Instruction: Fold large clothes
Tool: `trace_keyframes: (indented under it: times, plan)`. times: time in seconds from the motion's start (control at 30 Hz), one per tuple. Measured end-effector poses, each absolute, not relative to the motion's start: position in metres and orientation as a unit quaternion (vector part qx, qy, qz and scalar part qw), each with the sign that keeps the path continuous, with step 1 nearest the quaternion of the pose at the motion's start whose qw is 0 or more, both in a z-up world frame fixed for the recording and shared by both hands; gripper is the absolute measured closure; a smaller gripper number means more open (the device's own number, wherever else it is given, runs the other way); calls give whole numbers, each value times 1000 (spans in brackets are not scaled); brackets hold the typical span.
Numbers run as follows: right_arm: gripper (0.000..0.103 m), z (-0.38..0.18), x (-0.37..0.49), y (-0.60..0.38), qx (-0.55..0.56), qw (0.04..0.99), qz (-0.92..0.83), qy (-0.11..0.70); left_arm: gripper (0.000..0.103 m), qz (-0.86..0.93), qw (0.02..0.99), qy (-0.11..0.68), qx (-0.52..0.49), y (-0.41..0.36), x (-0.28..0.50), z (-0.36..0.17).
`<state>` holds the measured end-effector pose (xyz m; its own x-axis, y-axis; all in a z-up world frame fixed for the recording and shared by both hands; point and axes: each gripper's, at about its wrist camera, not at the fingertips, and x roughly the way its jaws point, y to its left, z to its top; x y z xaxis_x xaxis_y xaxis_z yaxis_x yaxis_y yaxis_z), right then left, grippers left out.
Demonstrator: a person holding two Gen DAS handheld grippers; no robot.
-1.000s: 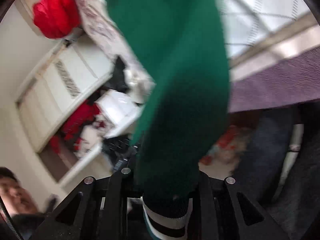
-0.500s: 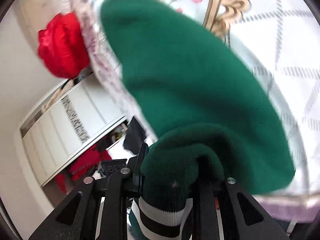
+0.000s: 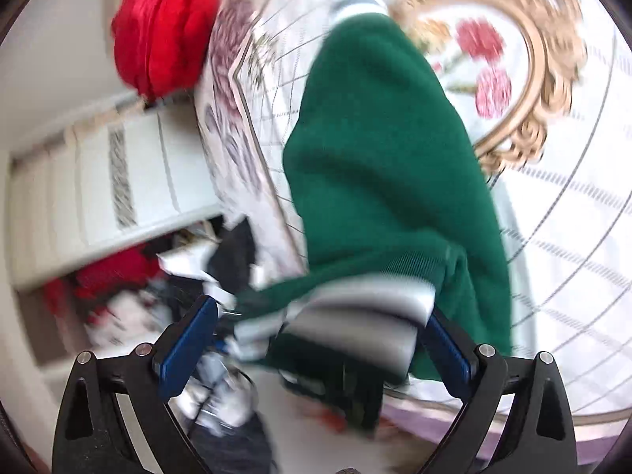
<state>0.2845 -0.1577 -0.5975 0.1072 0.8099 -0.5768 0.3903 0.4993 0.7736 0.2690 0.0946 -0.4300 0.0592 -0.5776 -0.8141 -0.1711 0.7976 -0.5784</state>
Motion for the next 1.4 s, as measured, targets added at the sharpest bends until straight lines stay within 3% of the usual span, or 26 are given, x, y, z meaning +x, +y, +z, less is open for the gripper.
trace_keyframes:
  times: [0.2,0.37,0.47,0.57,0.63,0.77,0.97,1.1,1.2,1.23,1.27,1.33,1.4]
  plan:
    - [3,-564,271,-155,338,651,191,652,6,-139,745,578,-303,118,270,-392]
    - [3,-569,246,-152,205,677,185,683,6,-25,812,549,-197,127,243,-377]
    - [3,-588,243,-147,128,696,183,682,6,30,800,581,-144,132,221,-413]
    - [3,-623,274,-134,64,732,147,663,6,47,761,626,-162,129,214,-466]
    - [3,-659,305,-143,76,737,84,666,6,59,739,649,-170,126,229,-503]
    - [3,-695,334,-177,228,688,72,685,4,63,722,657,-207,129,261,-541]
    - [0,-721,345,-195,213,658,193,696,4,76,755,622,-194,132,244,-506]
    - [0,-769,359,-183,290,556,299,719,4,94,750,622,-205,137,231,-516]
    - [0,-768,363,-174,287,563,326,703,4,109,746,621,-215,139,227,-525]
    - [8,-767,361,-173,291,567,327,698,4,113,746,619,-217,137,226,-522]
    - [32,-767,359,-174,299,570,323,694,4,118,746,618,-217,137,224,-519]
    - [46,-765,352,-180,324,578,295,688,4,125,747,616,-217,137,223,-519]
    - [52,-760,340,-187,347,594,259,678,4,127,747,616,-215,136,224,-517]
